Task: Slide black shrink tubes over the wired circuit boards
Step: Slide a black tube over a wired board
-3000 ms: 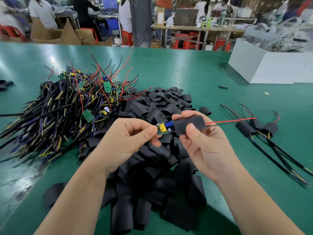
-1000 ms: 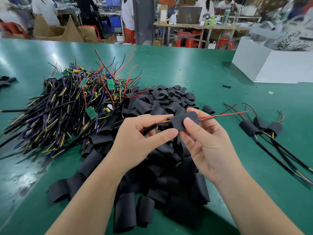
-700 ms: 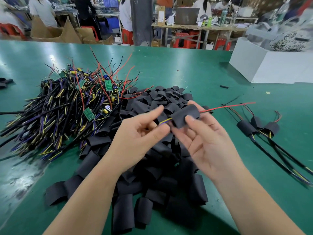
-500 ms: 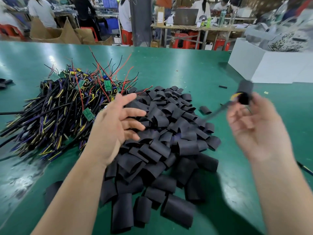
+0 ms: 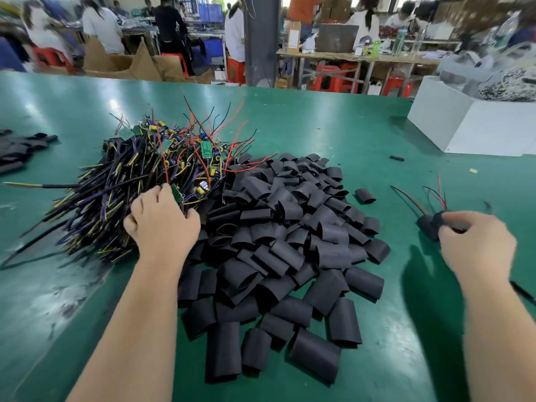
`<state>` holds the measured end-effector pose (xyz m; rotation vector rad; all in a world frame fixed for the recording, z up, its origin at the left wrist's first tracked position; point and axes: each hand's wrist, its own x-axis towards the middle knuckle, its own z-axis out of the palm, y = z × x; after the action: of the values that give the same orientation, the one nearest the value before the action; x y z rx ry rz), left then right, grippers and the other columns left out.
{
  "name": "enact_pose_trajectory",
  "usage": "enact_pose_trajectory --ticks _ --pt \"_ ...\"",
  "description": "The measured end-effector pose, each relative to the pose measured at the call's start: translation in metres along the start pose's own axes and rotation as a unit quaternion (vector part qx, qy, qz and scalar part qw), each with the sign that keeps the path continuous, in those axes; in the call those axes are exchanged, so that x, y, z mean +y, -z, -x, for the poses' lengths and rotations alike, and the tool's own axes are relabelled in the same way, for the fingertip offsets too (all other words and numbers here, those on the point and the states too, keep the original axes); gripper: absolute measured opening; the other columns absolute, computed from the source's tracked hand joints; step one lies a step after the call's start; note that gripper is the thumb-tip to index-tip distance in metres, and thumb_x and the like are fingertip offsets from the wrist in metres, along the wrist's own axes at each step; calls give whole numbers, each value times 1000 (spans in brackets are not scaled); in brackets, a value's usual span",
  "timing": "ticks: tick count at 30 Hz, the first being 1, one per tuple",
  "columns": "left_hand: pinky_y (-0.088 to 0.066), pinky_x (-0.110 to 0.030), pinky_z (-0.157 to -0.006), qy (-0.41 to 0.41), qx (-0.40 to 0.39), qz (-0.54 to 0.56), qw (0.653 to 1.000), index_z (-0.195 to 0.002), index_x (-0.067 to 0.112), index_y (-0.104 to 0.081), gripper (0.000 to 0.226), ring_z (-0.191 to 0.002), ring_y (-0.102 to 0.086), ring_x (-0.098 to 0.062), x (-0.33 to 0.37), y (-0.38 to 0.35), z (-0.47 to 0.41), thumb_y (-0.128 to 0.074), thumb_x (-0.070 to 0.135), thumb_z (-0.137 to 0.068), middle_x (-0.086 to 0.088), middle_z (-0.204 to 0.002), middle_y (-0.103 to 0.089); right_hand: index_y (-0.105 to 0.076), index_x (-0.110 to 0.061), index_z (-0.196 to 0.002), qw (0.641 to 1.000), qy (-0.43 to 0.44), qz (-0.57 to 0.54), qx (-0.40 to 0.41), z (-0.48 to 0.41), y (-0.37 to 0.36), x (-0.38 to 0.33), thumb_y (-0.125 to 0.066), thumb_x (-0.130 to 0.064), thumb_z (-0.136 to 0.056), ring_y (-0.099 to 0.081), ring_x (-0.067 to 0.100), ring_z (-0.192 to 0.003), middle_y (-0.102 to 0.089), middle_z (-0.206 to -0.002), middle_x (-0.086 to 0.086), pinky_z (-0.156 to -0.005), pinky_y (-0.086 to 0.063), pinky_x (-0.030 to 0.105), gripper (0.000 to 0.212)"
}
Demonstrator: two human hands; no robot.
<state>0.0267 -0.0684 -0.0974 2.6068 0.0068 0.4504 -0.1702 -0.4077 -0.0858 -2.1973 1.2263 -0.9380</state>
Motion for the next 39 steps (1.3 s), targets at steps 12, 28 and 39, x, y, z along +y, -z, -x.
enact_pose_trajectory --ticks 12,28,39 --pt "-28 -41 -94 -22 94 69 993 -116 23 -56 40 -101 -60 -25 -4 -2 -13 -68 42 -83 3 -105 -69 -72 -16 -97 997 69 -23 -28 18 -9 -23 -57 -5 -80 -58 30 -94 -66 -103 17 -83 -38 29 26" --pt "-41 -6 -73 -329 15 372 868 -130 21 -53 41 -71 -57 -5 46 15 31 -45 2 -95 6 -108 -62 -63 -30 -123 858 327 45 -394 73 -29 -65 -76 -27 -77 -39 -23 -82 -46 -106 -13 -71 -29 -2 49" --pt "-41 -6 -82 -293 -160 364 870 -118 28 -58 34 -94 -60 6 51 14 42 -50 4 -96 19 -100 -66 -66 -29 -94 925 255 -91 -268 66 -20 -67 -82 -22 -72 -54 -14 -76 -60 -80 -22 -70 -37 2 28"
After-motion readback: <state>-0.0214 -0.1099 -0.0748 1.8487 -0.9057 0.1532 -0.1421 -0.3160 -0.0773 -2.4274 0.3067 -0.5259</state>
